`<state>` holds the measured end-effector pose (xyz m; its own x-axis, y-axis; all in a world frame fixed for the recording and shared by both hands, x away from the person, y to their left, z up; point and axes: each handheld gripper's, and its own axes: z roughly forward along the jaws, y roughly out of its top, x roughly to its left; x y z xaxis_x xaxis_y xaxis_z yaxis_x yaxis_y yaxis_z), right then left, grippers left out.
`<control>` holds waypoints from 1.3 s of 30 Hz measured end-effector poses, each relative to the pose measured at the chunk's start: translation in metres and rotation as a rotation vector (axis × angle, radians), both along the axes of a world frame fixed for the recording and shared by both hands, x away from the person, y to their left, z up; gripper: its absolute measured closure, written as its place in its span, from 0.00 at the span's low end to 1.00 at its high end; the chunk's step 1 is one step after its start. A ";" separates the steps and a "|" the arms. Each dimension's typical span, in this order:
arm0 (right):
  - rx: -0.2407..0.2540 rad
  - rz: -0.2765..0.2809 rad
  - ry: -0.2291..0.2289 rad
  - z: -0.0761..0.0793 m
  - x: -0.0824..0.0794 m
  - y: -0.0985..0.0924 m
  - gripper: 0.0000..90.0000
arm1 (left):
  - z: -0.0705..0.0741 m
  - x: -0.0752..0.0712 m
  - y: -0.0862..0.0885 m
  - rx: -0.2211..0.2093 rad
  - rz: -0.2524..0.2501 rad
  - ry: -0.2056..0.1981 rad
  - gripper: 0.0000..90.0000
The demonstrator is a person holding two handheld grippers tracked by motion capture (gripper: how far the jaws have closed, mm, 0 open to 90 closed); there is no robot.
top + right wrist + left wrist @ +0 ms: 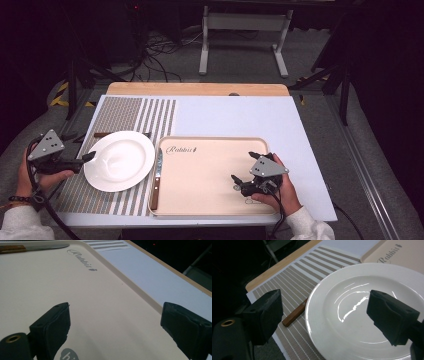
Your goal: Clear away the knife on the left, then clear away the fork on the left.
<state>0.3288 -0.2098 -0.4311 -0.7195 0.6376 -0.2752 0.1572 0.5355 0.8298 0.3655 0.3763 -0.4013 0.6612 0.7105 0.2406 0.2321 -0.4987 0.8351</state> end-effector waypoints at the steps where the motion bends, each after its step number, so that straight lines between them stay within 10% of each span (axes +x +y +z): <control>1: 0.003 0.000 0.002 0.000 0.000 0.000 0.11 | -0.001 0.003 0.003 -0.007 0.009 0.004 0.17; 6: 0.003 -0.007 0.018 -0.002 0.002 -0.001 0.11 | -0.005 0.016 0.011 -0.004 0.033 0.036 0.17; 19: -0.006 -0.022 0.020 -0.002 0.006 -0.003 0.13 | -0.002 0.085 0.003 0.258 0.032 0.218 0.24; 29: -0.011 -0.046 0.016 -0.005 0.004 -0.009 0.13 | -0.014 0.124 0.010 0.314 0.051 0.321 0.25; 39: -0.011 -0.081 0.036 -0.008 -0.004 -0.020 0.13 | -0.028 0.147 -0.004 0.444 -0.041 0.446 0.31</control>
